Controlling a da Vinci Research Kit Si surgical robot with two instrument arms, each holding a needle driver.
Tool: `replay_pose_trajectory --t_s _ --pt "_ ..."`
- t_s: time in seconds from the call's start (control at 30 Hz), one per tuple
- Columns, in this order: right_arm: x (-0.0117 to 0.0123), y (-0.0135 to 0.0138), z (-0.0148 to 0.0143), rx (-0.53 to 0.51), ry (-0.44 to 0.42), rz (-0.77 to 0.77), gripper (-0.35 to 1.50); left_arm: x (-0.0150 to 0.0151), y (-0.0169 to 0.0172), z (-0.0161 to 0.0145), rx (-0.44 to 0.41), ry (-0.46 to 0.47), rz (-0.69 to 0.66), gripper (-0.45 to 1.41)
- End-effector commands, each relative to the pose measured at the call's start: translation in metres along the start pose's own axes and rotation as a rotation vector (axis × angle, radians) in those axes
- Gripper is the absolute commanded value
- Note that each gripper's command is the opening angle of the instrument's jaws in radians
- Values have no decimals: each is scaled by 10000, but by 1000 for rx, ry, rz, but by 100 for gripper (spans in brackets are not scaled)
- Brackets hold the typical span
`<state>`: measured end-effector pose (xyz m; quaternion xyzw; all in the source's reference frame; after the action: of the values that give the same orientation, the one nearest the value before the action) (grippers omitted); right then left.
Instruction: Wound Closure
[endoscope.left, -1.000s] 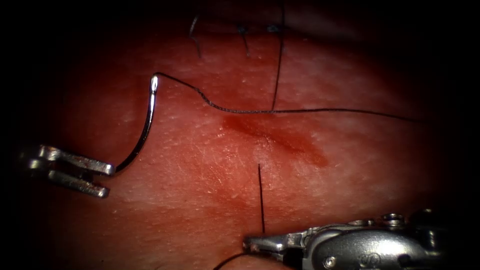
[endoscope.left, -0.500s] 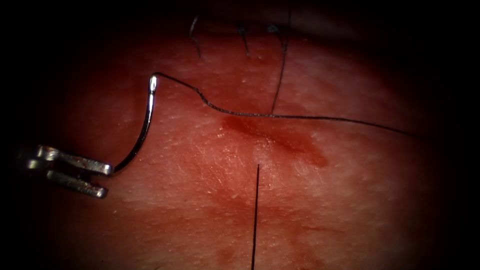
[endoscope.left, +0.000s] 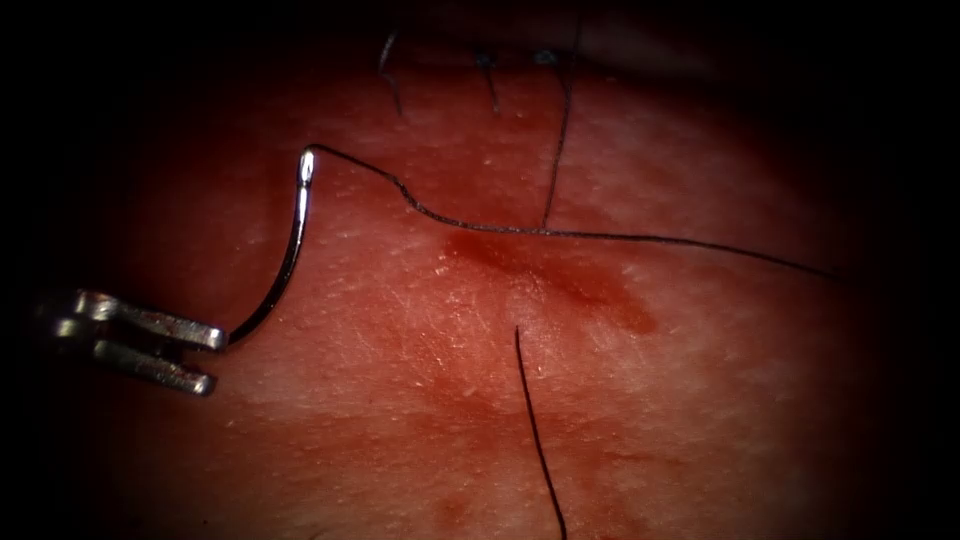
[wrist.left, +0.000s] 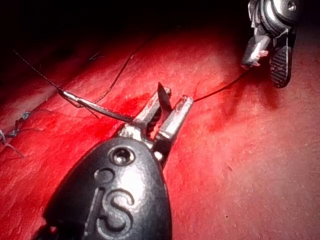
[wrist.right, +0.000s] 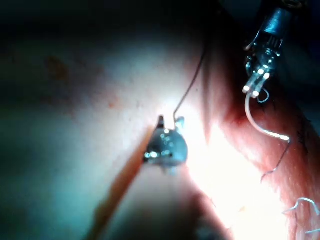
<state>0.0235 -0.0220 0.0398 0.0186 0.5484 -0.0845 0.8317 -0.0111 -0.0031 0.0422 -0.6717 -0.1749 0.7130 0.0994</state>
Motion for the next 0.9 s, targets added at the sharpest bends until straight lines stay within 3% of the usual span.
replay_pose_trajectory --t_s 0.03,0.23,0.67,0.8,0.83,0.9 --pt "-24 17 9 -19 -15 7 98 -5 -2 7 0 1 1 -45" --pt "-80 48 31 -95 -74 20 146 -5 -2 7 0 1 1 -45" --pt "-143 54 81 -114 -101 -7 145 -5 -2 7 0 1 1 -45" --pt "-154 46 90 -105 -114 -19 130 -5 -2 7 0 1 1 -45" --pt "-156 45 89 -106 -115 -21 116 -5 -2 7 0 1 1 -45" --pt "-158 43 85 -113 -124 -24 66 -5 -2 7 -1 1 1 -45"
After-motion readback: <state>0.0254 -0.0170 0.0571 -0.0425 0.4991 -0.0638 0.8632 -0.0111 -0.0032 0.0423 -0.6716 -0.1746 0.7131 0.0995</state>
